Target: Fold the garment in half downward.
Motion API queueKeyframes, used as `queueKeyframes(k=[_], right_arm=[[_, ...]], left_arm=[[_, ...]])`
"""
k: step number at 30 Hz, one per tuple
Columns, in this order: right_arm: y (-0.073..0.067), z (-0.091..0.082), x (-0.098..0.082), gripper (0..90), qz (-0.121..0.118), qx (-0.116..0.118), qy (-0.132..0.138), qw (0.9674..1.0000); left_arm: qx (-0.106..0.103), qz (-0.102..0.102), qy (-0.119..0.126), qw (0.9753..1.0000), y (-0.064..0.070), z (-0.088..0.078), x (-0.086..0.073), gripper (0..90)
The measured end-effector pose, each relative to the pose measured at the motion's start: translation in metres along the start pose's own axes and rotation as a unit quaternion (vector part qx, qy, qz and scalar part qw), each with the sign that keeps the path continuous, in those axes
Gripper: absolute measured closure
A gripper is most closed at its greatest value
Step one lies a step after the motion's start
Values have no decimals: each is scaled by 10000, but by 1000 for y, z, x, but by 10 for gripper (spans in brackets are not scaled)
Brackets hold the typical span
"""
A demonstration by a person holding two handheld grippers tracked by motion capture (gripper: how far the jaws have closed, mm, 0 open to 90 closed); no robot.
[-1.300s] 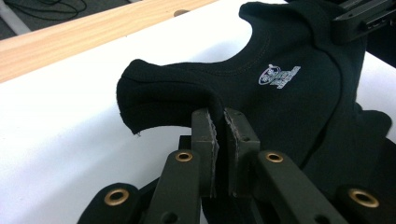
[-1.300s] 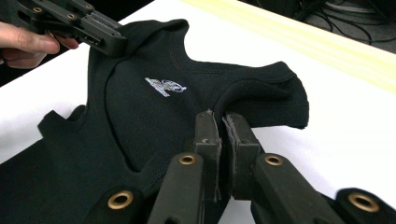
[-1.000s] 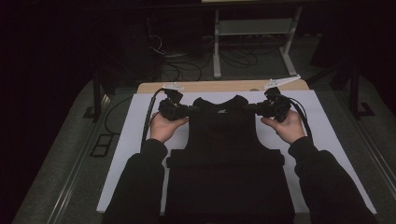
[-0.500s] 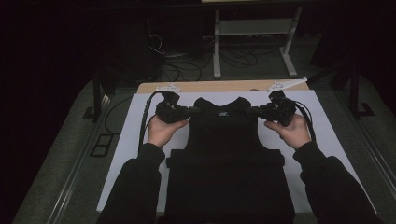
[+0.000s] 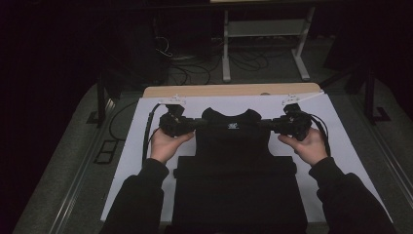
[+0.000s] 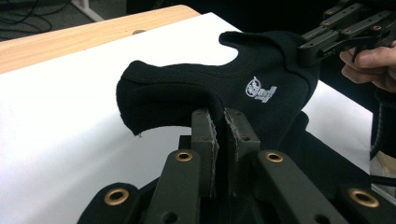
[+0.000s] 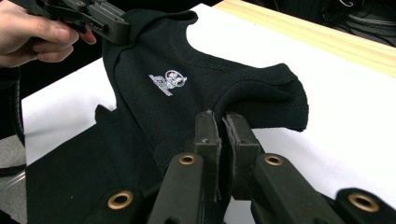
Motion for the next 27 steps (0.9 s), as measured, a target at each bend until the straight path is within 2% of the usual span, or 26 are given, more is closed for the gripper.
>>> queueKeyframes(k=[5, 7, 15, 20, 27], right_arm=[[-5, 2, -11, 834, -22, 58, -77, 10000], [-5, 3, -16, 834, -43, 78, -135, 9999], [-4, 8, -33, 835, 26, 109, -224, 9997], [-6, 9, -42, 834, 54, 131, -272, 9995], [-9, 10, -51, 834, 39, 150, -347, 9993]], left_arm=[[-23, 24, 4, 10000, 6, -2, -12, 823], [-67, -54, 63, 9999, 7, -2, -17, 822], [-127, -143, 113, 9998, 12, -4, -32, 822], [-171, -92, 120, 9997, 18, -3, -41, 822], [-184, -175, 144, 9996, 22, -2, -54, 822]])
Point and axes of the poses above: each handheld gripper's, and its own axes: z roughly forward along the jaws, x roughly out of its top, y roughly to its right, the point moved 4 cm from there along z, roughly forward along the jaws, and after that the axes turned 10 degrees about z, right-handed, at the moved point
